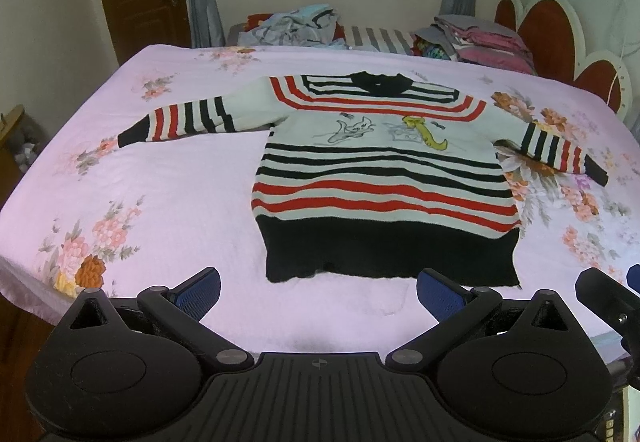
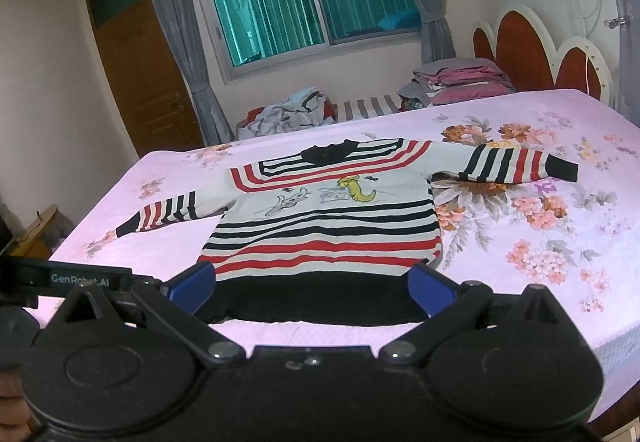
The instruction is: Fold small clothes
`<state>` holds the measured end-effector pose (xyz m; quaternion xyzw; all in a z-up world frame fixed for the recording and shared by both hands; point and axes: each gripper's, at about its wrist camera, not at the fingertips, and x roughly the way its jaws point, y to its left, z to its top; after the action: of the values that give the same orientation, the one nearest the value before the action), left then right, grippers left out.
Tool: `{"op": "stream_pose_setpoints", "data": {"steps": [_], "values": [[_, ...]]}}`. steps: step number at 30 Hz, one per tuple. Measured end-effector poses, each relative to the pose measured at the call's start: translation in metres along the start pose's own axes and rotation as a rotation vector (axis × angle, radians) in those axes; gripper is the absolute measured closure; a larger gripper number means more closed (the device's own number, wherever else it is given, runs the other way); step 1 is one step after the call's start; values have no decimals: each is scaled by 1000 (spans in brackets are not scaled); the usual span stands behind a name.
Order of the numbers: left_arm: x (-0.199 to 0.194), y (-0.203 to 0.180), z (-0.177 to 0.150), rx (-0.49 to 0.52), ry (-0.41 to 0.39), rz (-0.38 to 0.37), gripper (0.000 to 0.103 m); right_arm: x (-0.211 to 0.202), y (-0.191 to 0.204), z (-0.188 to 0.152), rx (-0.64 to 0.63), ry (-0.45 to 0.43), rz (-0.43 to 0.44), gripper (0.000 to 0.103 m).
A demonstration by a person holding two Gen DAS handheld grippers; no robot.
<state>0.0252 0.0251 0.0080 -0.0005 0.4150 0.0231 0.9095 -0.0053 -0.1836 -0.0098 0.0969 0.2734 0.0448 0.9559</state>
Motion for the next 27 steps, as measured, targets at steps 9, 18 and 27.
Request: {"op": "stream_pose_setpoints", "data": {"steps": [9,18,27], "values": [[30,-6,17,20,23,1,0,24,-8,7,14,5,-31,0],[74,-8,53,19,40,9,0,65,-21,24,36,7,-73,0],[127,-7,99,27,48,3,0,116,-24,46,64,22,-113,0]]}}
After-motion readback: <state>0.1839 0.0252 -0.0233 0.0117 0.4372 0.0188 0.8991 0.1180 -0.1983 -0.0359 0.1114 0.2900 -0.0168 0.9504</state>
